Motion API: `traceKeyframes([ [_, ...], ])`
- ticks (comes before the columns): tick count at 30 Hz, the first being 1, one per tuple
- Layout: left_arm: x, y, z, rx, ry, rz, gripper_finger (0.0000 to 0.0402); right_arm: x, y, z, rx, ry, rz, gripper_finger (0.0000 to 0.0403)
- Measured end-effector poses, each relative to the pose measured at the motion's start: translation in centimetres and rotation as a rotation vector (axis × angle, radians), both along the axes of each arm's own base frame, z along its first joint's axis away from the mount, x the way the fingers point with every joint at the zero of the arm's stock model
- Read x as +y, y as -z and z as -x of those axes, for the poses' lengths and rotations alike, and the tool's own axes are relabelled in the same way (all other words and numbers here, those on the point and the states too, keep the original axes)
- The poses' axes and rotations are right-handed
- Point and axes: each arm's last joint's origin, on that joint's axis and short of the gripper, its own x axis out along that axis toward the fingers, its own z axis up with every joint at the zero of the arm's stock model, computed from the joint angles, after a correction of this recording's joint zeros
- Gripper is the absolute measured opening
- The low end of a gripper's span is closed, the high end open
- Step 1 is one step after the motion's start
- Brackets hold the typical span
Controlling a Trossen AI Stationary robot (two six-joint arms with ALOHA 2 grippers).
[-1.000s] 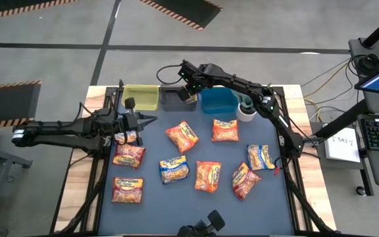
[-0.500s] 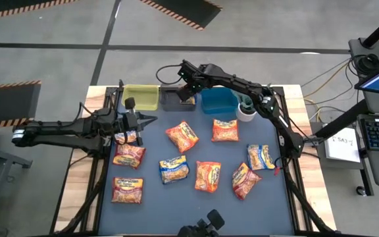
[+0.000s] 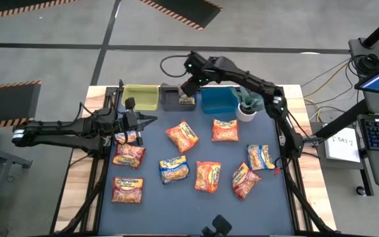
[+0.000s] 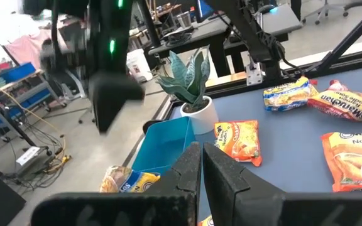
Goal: Sort Maruchan noodles
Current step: Put the blue noodle pack into the black bin
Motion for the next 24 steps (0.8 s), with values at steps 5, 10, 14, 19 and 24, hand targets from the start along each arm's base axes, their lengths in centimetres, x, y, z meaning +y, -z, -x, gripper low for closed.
traceKeyframes([
  [5,0.0,0.1,-0.4,-0.012,-0.005,0.043,0.0,4.7,-3.2,1.1,-0.015,-0.15,0.048,0.0109],
  [10,0.1,0.8,-1.7,-0.004,-0.015,0.1,0.0,10.9,-3.7,2.4,-0.054,-0.304,0.077,0.0109],
  [14,0.5,1.5,-3.1,-0.006,-0.108,0.125,0.0,14.6,-2.4,4.3,-0.109,-0.38,0.087,0.0109],
  [19,1.4,2.0,-4.5,0.027,-0.215,0.097,0.0,18.0,-0.6,7.5,-0.204,-0.423,0.071,0.0109],
  [24,3.8,1.1,-6.2,0.046,-0.304,0.088,0.0,19.7,0.3,10.5,-0.291,-0.47,0.086,0.0109],
])
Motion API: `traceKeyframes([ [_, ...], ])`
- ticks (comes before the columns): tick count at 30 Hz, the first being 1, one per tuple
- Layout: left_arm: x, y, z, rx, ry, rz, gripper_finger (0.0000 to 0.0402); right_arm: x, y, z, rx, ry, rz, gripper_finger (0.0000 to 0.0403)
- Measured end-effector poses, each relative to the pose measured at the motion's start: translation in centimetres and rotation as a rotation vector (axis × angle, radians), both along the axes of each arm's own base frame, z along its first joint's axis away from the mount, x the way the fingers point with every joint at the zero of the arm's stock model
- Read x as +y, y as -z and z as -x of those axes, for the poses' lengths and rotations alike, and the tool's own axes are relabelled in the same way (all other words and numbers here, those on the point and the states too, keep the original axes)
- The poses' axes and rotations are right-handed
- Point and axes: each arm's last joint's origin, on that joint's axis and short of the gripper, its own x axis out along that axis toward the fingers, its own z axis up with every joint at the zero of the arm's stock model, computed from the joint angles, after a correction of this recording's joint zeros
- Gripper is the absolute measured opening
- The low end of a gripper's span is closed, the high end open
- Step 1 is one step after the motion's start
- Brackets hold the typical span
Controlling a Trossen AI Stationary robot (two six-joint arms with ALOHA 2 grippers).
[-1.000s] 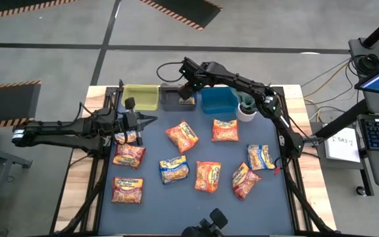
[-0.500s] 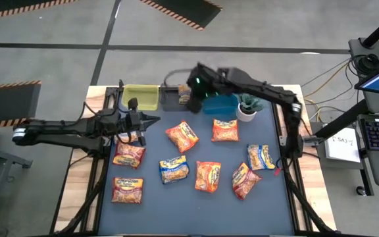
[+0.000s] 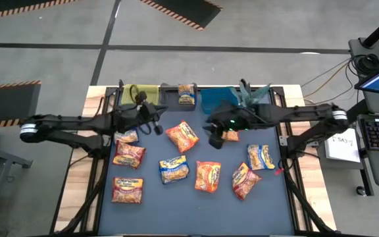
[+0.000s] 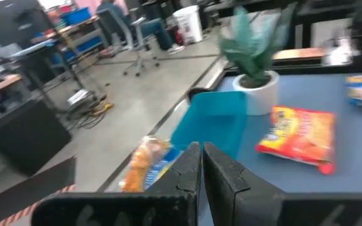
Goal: Sort Maruchan noodles
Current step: Put the blue noodle pack into the black bin
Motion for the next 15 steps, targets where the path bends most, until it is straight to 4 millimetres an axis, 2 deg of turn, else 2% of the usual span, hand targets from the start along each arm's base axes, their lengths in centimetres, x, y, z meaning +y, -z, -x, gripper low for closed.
traceKeyframes([
  [7,5.8,0.3,-3.1,0.088,0.093,0.071,0.0,0.3,1.2,3.7,-0.072,-0.046,0.053,0.0097],
  [15,13.8,4.0,-6.0,0.337,-0.04,0.111,0.0,0.3,2.4,6.1,-0.2,-0.076,0.114,0.0078],
])
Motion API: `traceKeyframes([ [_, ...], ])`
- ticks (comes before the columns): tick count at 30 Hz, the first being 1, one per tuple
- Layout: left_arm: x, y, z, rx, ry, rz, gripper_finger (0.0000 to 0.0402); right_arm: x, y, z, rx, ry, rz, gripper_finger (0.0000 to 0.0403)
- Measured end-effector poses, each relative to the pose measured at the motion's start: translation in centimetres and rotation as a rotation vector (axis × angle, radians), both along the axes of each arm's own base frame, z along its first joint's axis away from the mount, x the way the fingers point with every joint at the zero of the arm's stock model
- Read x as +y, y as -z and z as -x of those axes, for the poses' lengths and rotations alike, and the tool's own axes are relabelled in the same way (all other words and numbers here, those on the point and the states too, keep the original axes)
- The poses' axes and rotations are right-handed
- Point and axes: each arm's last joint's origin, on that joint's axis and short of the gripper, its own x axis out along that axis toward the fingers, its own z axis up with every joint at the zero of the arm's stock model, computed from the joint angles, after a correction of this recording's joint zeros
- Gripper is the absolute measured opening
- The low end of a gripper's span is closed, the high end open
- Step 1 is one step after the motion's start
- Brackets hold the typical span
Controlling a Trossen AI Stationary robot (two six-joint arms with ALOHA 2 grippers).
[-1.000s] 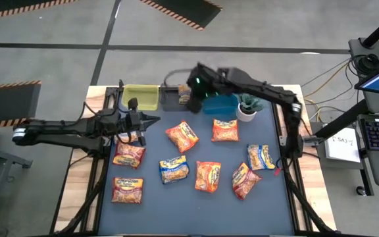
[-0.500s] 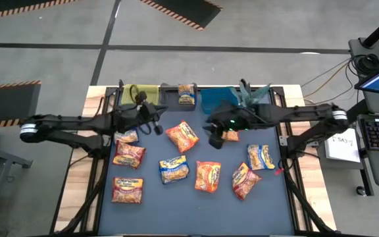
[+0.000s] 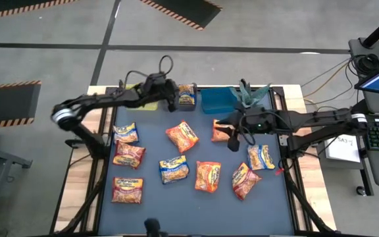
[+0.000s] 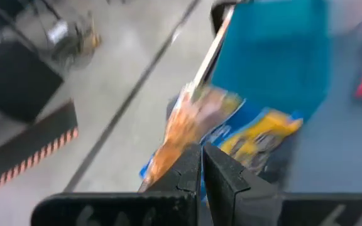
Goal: Sort Maruchan noodles
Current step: Put the blue noodle pack into the black bin
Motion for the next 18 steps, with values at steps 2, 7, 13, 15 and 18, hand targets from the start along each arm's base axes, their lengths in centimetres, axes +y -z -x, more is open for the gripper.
traceKeyframes([
  [2,1.6,1.0,-0.3,0.047,-0.021,0.015,0.0,0.0,0.0,0.4,-0.01,-0.003,0.006,0.0073],
  [7,3.7,3.3,-1.0,0.105,-0.003,0.064,0.0,0.0,-0.2,0.9,-0.017,-0.013,0.031,0.0068],
  [13,5.4,4.6,-1.7,0.118,-0.027,0.082,0.0,0.0,0.1,0.7,-0.004,-0.026,0.061,0.0068],
  [15,5.6,4.7,-2.0,0.121,-0.032,0.095,0.0,0.0,0.1,0.6,-0.004,-0.029,0.068,0.0068],
  [18,5.5,4.9,-2.0,0.125,-0.044,0.125,0.0,0.0,0.2,0.5,0.003,-0.03,0.069,0.0068],
])
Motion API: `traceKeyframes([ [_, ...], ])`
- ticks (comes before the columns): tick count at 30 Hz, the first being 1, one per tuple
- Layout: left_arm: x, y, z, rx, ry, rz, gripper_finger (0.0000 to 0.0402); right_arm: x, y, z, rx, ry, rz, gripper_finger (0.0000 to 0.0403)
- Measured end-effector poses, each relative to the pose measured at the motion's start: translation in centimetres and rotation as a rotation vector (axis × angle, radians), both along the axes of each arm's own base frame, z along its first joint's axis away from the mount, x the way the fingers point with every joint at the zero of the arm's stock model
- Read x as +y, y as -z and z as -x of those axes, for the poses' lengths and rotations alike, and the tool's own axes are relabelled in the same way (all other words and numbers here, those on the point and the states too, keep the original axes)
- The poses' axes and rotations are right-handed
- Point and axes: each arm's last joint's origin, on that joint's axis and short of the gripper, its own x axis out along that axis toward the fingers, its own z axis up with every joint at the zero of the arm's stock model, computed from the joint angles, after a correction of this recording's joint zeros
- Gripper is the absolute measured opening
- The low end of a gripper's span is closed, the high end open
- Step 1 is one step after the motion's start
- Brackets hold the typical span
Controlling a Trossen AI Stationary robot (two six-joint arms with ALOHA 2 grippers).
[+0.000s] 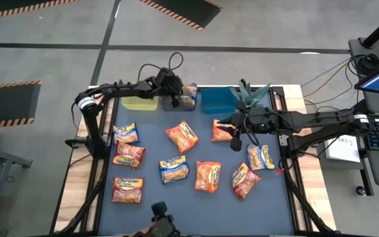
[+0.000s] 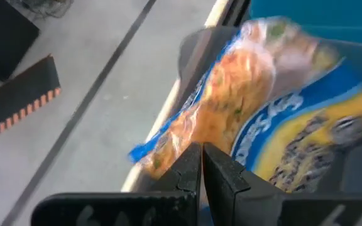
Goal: Sort Maruchan noodles
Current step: Put the blue noodle pack into the black bin
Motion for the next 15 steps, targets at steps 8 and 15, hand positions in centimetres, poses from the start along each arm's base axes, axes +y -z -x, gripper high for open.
traceKeyframes([
  [8,-0.39,0.71,0.49,0.026,-0.03,0.056,0.0,0.0,0.54,-0.52,0.025,-0.002,0.006,0.0068],
  [15,-0.43,0.85,0.87,0.075,-0.076,0.058,0.0,0.0,1.03,-0.97,0.047,-0.002,0.006,0.0068],
])
